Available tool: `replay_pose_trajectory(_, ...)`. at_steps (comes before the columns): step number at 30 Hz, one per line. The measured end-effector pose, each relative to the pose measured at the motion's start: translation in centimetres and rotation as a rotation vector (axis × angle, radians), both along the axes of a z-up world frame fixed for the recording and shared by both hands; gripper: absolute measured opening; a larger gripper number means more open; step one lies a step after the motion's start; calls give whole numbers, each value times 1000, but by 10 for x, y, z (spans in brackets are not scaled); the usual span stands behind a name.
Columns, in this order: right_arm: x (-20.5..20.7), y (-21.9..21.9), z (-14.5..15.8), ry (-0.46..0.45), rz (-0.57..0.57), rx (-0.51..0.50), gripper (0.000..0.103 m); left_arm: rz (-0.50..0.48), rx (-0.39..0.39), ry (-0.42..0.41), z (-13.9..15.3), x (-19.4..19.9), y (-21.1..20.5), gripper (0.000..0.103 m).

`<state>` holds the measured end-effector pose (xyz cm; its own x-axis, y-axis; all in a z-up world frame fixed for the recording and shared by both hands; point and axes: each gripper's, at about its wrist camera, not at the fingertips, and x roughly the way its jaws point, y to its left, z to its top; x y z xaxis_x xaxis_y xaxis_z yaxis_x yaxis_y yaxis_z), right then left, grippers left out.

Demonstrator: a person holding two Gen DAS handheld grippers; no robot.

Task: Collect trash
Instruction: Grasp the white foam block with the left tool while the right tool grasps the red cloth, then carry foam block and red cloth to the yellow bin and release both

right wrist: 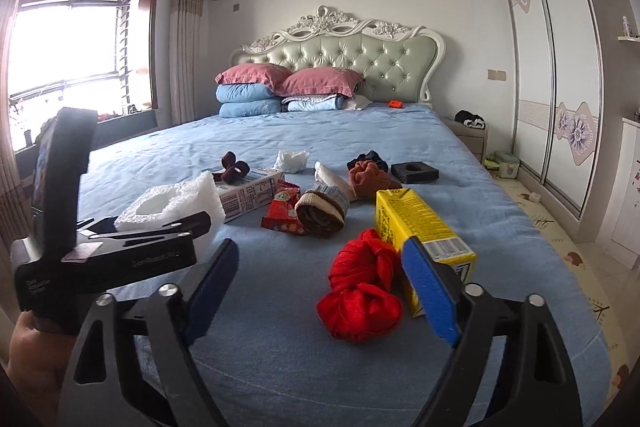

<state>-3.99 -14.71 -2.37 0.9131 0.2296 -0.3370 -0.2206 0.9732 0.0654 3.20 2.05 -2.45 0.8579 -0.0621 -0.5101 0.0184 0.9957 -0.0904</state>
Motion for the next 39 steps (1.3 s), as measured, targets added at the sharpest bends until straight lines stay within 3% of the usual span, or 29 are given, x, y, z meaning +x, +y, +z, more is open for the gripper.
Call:
replay_pose_trajectory(4,11,4,-6,34,-2,12,74,-16,11,-18,3,-8,5,89)
replay_pose_trajectory(9,30,4,-13,87,-56,-44,72,-56,28,-20,1,-9,-1,89)
replay_pose_trajectory(14,54,-6,-30,203,-138,-71,62,-90,19,-15,-2,-8,-7,89)
replay_pose_trajectory(15,56,-9,-32,217,-153,-70,50,-96,23,-15,-2,-9,-9,89)
replay_pose_trajectory(16,56,-13,-33,216,-168,-66,38,-106,24,-15,-3,-10,-10,89)
replay_pose_trajectory(20,51,-26,-31,200,-127,-1,36,-131,26,-27,0,-15,-15,89)
replay_pose_trajectory(28,20,-35,-4,87,-92,23,36,-197,34,-64,18,-29,-39,89)
replay_pose_trajectory(35,-1,-69,20,28,-146,34,36,-289,23,-79,30,-34,-82,89)
replay_pose_trajectory(39,-11,-111,26,35,-188,76,36,-367,22,-69,33,-32,-121,89)
